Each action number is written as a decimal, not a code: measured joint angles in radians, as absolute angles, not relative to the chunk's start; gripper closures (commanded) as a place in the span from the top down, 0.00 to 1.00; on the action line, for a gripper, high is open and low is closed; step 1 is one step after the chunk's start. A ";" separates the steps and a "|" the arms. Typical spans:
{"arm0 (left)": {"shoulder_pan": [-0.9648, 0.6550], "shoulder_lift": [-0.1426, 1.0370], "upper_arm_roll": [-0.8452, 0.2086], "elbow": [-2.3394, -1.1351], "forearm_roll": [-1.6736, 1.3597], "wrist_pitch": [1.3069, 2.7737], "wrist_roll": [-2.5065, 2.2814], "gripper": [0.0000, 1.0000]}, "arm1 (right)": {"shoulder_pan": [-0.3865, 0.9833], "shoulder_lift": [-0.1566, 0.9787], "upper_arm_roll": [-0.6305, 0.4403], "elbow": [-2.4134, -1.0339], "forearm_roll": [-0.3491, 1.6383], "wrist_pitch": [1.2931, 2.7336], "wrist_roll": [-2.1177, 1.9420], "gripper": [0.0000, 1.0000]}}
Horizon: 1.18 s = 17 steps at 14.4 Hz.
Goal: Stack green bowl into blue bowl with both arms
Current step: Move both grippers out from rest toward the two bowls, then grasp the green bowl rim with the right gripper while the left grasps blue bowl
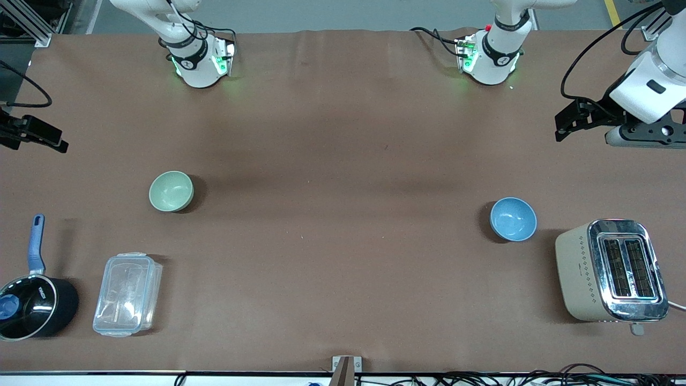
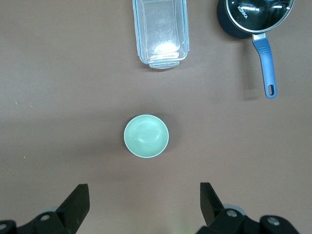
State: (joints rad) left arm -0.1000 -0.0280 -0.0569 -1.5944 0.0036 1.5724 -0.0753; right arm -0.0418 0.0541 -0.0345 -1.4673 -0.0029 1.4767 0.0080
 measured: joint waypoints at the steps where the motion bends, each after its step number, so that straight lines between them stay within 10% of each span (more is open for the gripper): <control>1: -0.100 -0.028 -0.057 -1.594 0.004 1.572 -0.075 1.00 | -0.042 0.054 -0.034 -1.467 -0.003 1.477 0.008 1.00; 11: -0.095 0.036 -0.050 -1.592 0.004 1.571 -0.076 1.00 | -0.042 0.054 -0.035 -1.508 -0.003 1.503 0.001 1.00; 17: -0.090 0.234 -0.048 -1.622 0.037 1.608 -0.082 1.00 | -0.116 0.063 -0.037 -1.937 0.028 1.957 -0.209 1.00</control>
State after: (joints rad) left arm -0.0899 0.2335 -0.0484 -1.6224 0.0372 1.6078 -0.0824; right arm -0.1163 0.0633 -0.0372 -1.9372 0.0279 1.9568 -0.2090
